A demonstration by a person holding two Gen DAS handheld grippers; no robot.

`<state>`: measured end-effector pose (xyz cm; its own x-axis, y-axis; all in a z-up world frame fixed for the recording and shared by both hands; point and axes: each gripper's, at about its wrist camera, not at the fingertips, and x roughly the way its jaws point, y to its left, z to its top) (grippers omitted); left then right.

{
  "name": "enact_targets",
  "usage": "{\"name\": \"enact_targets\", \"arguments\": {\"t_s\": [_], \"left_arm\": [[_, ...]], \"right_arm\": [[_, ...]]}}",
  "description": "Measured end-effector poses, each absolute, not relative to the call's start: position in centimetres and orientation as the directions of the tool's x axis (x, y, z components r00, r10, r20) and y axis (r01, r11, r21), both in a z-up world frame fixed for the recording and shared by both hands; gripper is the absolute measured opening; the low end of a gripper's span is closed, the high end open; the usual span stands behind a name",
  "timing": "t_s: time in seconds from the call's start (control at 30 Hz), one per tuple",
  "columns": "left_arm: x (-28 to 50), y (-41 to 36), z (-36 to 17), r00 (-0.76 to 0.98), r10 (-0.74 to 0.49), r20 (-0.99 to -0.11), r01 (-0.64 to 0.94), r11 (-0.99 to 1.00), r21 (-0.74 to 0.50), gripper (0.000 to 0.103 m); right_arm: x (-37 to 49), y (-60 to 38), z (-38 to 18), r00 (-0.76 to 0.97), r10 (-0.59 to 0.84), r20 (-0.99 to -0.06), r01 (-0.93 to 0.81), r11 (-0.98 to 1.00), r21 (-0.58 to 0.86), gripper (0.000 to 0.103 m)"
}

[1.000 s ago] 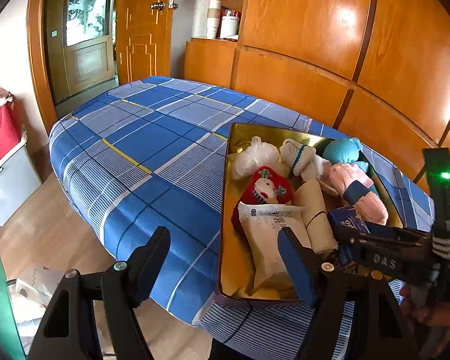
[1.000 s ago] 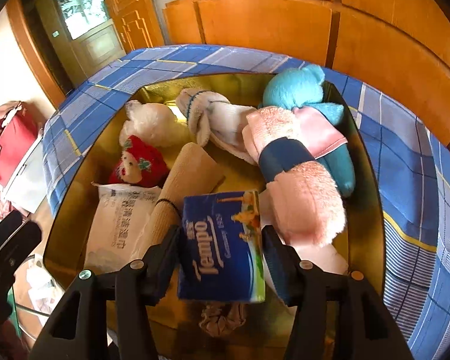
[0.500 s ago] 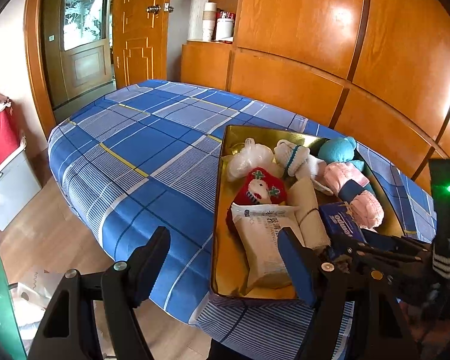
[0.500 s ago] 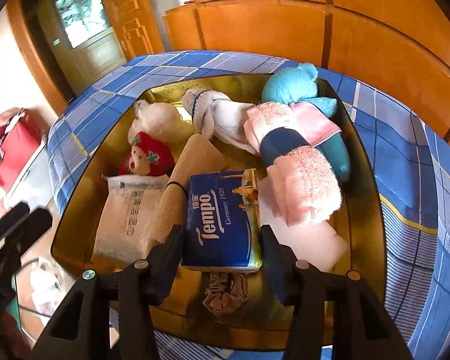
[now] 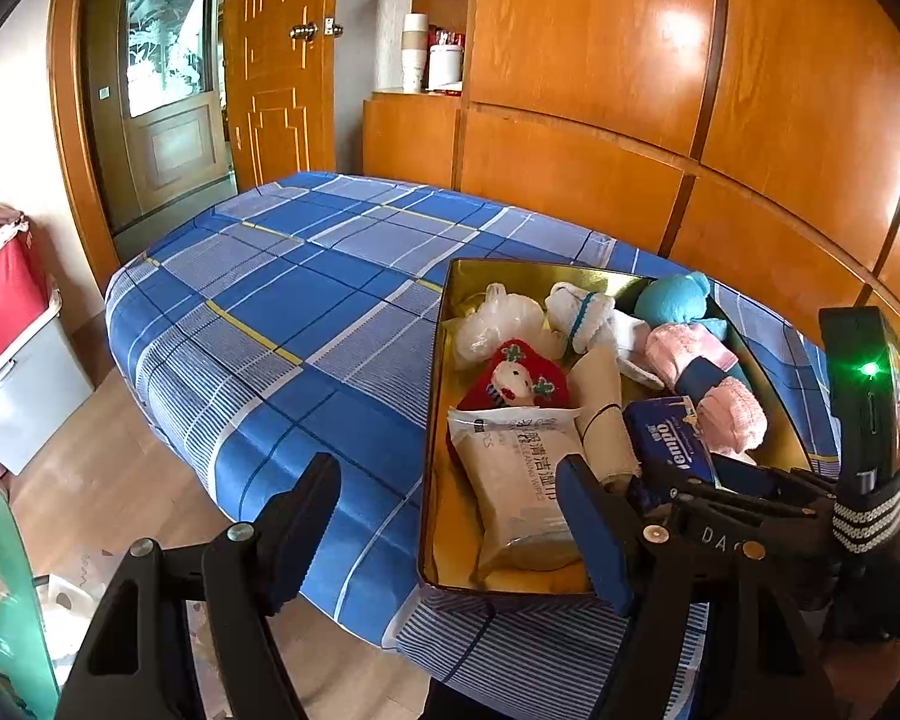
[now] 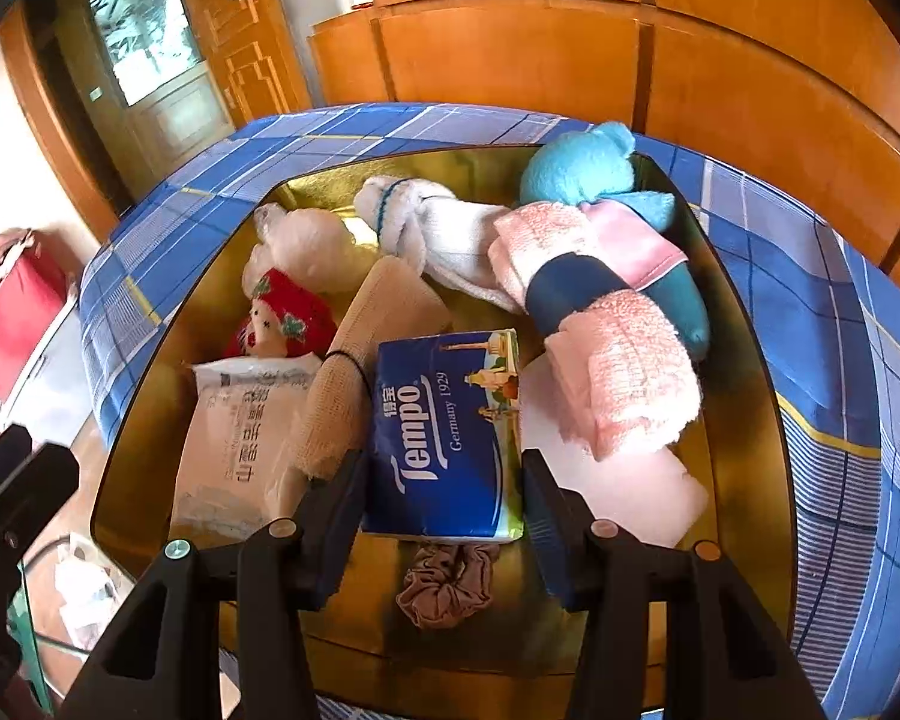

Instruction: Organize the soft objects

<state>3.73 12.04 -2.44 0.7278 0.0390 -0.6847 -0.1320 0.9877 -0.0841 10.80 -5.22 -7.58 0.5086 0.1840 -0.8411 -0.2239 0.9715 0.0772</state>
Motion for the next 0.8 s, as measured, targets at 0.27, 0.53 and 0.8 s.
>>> {"name": "enact_targets", "arguments": {"t_s": [0.27, 0.53, 0.8], "left_arm": [[3.0, 11.3, -1.8, 0.742, 0.044, -0.669, -0.125, 0.99, -0.073, 0.079], [2.2, 10.5, -1.2, 0.761, 0.054, -0.647, -0.131, 0.989, -0.072, 0.085], [1.6, 9.7, -1.0, 0.766, 0.03, -0.642, -0.117, 0.989, -0.094, 0.09]], "right_arm": [[9.6, -5.8, -7.2, 0.525, 0.195, -0.828, -0.242, 0.967, 0.074, 0.053], [7.5, -7.1, -5.2, 0.603, 0.177, -0.778, -0.213, 0.975, 0.056, 0.053], [6.0, -9.7, -4.5, 0.657, 0.059, -0.752, -0.093, 0.996, -0.003, 0.053]]}}
